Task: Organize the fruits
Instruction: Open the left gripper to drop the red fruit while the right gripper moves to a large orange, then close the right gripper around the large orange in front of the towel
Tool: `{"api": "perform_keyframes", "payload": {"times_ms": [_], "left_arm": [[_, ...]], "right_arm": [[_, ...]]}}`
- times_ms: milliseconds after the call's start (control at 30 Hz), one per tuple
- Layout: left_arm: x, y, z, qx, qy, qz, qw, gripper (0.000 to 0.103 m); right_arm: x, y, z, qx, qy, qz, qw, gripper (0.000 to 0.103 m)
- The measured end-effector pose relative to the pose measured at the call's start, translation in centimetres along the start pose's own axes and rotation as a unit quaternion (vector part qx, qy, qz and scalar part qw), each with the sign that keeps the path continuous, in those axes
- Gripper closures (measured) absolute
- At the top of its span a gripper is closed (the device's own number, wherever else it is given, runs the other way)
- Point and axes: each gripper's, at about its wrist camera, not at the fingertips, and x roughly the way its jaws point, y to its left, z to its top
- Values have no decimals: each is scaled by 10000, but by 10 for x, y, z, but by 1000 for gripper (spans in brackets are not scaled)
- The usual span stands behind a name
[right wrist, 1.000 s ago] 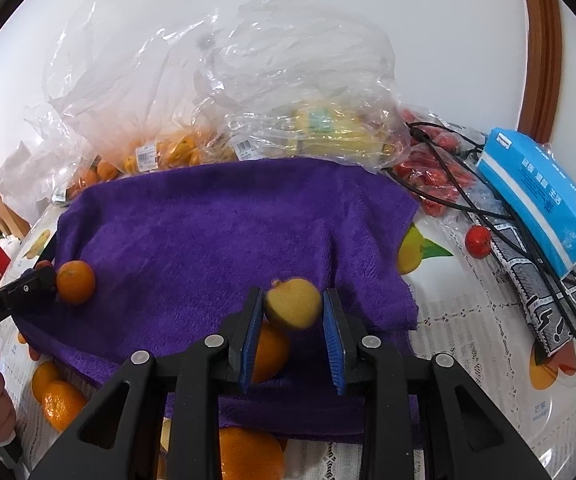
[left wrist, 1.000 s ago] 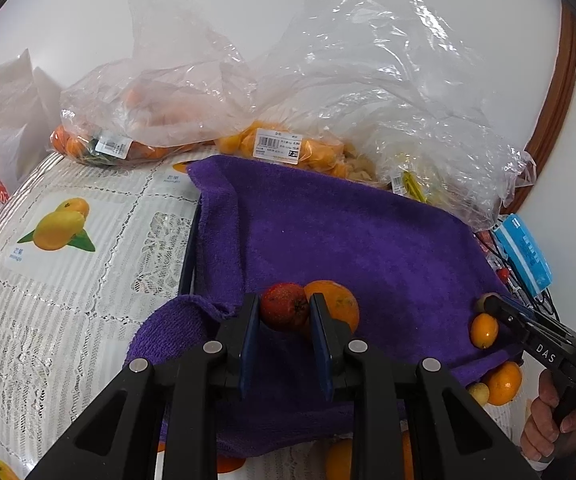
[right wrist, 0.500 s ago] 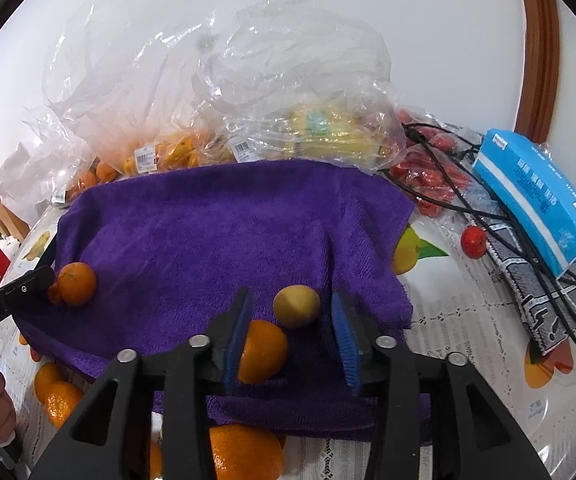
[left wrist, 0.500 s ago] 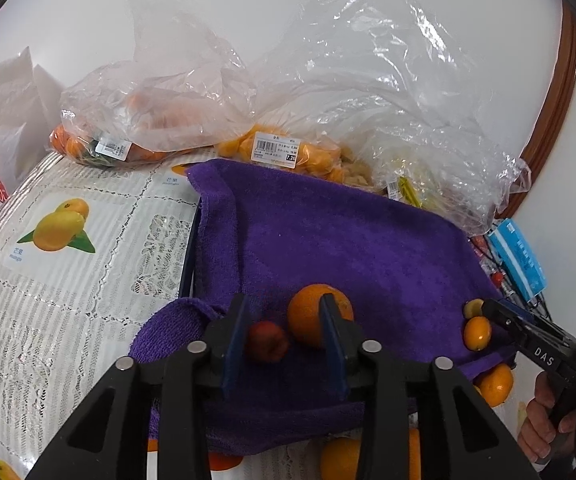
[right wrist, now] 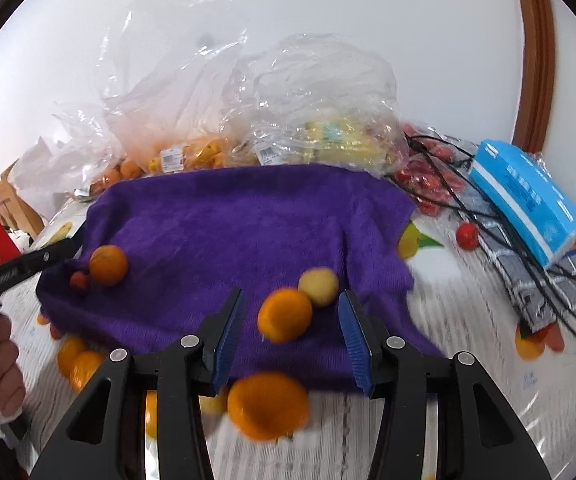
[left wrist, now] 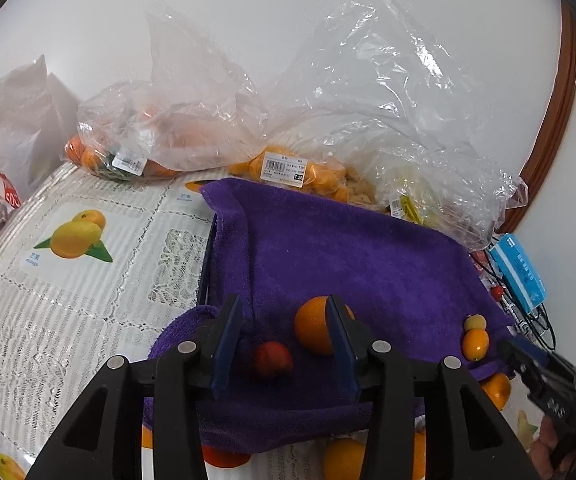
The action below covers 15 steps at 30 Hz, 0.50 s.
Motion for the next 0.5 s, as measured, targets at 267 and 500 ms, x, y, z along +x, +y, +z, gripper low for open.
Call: {"api": "perform_keyframes", "payload": {"times_ms": [267,500], "left_arm": [[-5,-1,1,-24,-20,-69,10000,61],[-13,-6,-3,80,-144,-19,9999,60]], "right_arm": [[-20,-11,-30,257,-40,193,9995,55],[-18,-2,-38,166,88,411,9990,51]]}}
